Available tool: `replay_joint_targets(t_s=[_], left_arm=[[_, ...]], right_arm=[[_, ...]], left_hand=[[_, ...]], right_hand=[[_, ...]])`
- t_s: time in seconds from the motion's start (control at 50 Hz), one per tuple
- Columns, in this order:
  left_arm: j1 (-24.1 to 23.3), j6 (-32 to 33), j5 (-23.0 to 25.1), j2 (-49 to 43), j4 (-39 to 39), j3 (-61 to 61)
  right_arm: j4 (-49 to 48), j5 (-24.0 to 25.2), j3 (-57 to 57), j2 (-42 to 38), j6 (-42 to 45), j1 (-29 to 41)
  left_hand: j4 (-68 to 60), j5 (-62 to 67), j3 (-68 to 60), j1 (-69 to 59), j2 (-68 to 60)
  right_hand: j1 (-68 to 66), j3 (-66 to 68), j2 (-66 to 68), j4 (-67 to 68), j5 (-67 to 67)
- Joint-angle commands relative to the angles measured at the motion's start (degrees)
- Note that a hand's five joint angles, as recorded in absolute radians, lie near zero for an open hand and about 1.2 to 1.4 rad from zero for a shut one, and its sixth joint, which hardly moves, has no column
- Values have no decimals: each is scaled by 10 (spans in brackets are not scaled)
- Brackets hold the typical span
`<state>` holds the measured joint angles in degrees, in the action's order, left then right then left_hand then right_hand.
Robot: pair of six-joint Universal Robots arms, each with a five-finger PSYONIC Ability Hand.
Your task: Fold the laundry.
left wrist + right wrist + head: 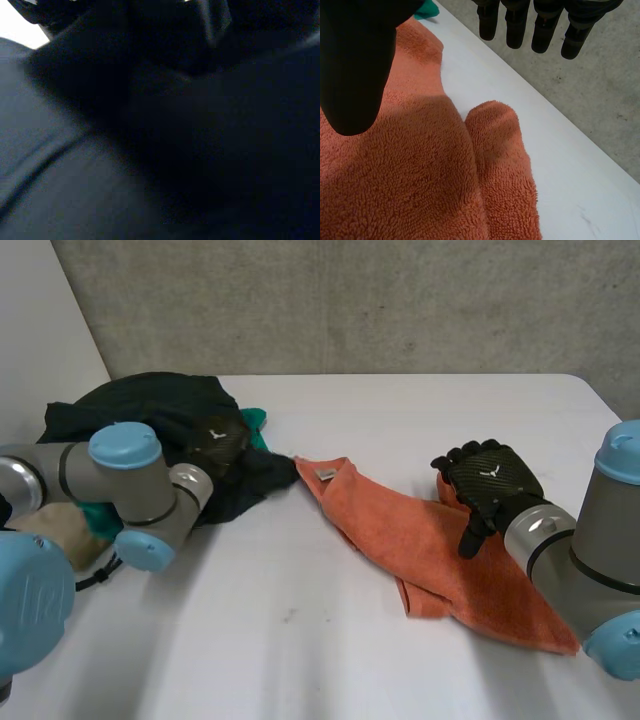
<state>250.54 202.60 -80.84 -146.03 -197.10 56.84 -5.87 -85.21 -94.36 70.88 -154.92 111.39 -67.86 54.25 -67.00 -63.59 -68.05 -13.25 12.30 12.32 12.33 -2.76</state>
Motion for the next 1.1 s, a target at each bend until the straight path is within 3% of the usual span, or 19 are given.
replay_joint_targets(t_s=[0.02,0.1,0.24,0.32,0.4,0.42,0.44,0.46,0.52,0.6,0.8,0.94,1.1], left_arm=[[59,28,-105,24,-7,-5],[111,92,-146,35,-32,-7],[152,221,-156,0,-114,-11],[159,237,-162,-8,-137,-10],[150,204,-162,1,-133,18],[145,192,-162,9,-133,29],[141,178,-161,21,-133,41],[128,148,-157,56,-133,68],[108,110,-150,109,-133,107],[80,75,-151,189,-131,171],[-25,69,-129,304,-101,270],[-110,70,-49,300,-82,275],[-170,76,32,168,-63,193]], right_arm=[[0,-2,5,-5,1,0],[0,-2,8,-14,1,1],[0,-7,11,-31,1,8],[0,-12,13,-31,1,7],[1,-16,16,-25,1,0],[2,-17,17,-24,1,0],[2,-17,18,-23,1,0],[2,-17,18,-22,1,-1],[2,-16,23,-14,1,-1],[9,-16,29,7,0,-1],[93,-7,48,72,19,-33],[211,-1,70,80,84,-93],[211,32,5,79,112,-115]], left_hand=[[-121,158,-130,-164,-119],[-121,158,-130,-164,-119],[-121,158,-130,-164,-119],[-121,158,-130,-164,-119],[-121,158,-130,-164,-119],[-121,158,-130,-164,-119],[-28,64,-37,-71,-26],[224,-188,215,181,226],[579,-542,570,536,581],[571,-535,563,529,573],[571,-535,563,529,573],[568,-532,560,525,570],[550,-513,541,507,551]], right_hand=[[33,-23,-23,-23,28],[33,-23,-23,-23,28],[33,-23,-23,-23,28],[33,-23,-23,-23,28],[33,-23,-23,-23,28],[33,-23,-23,-23,28],[33,-23,-23,-23,28],[33,-23,-23,-23,28],[33,-23,-23,-23,28],[33,-23,-23,-23,28],[33,-23,-23,-23,28],[33,-23,-23,-23,28],[33,-23,-23,-23,28]])
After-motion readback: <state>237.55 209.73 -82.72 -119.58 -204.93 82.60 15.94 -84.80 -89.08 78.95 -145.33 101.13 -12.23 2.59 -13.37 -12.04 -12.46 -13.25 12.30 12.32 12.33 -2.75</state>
